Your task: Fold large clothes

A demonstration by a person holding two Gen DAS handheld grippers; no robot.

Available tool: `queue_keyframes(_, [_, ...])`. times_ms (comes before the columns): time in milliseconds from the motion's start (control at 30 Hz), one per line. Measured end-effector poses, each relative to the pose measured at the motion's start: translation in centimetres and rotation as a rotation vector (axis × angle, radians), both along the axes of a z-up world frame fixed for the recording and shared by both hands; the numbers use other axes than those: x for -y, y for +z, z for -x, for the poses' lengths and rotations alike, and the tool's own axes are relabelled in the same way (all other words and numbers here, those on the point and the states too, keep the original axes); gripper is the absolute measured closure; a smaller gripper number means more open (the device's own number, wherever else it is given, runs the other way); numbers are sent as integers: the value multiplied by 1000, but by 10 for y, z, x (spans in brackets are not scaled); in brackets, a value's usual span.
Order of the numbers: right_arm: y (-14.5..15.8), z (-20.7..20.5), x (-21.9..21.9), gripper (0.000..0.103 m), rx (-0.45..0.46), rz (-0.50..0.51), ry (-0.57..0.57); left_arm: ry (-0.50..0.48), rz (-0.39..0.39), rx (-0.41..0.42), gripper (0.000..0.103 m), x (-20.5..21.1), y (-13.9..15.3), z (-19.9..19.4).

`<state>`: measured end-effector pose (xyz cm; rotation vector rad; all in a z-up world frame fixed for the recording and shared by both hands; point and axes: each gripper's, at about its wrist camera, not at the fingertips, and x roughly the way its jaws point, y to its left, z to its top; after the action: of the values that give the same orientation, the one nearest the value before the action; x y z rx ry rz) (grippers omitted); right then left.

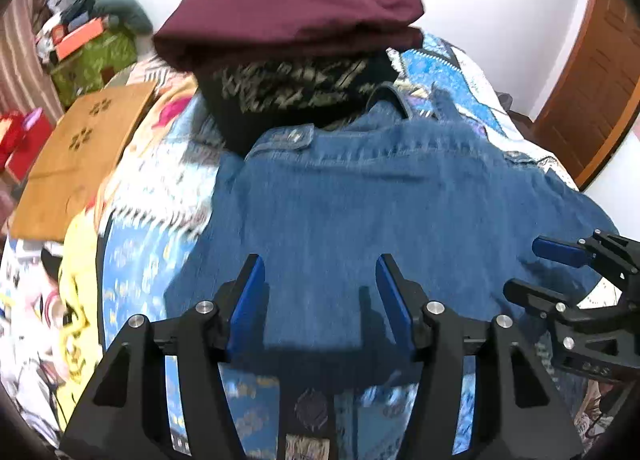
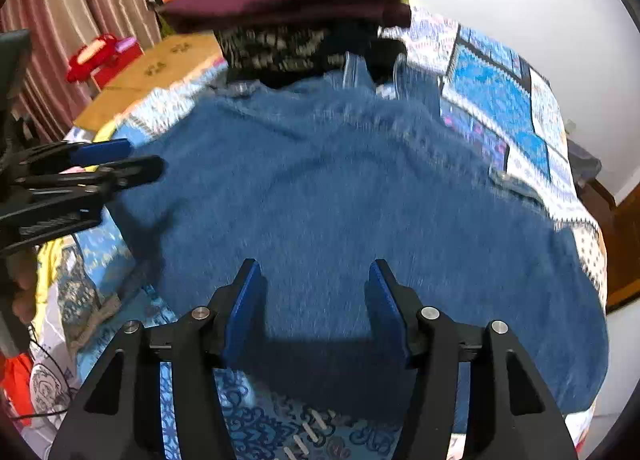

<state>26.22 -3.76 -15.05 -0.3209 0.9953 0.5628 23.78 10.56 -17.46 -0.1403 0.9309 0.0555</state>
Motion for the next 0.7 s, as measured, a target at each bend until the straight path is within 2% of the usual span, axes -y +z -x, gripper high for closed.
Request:
queue_keyframes(200, [-9,1,17,48,-20,-8,-56,110,63,-56,44,-25,-25,20])
queue_keyframes(467, [-1,-1,64,47,11,26,-170,281,175,-67,39,-60,-43,45])
queue_keyframes(567, [4,-3,83,47,8,-4,-216,339,264,-80,33,-72,-52,51])
queue_keyframes(700, [14,1,103,47,22,-57,-252,400,419,-105,32,-82,-67,54])
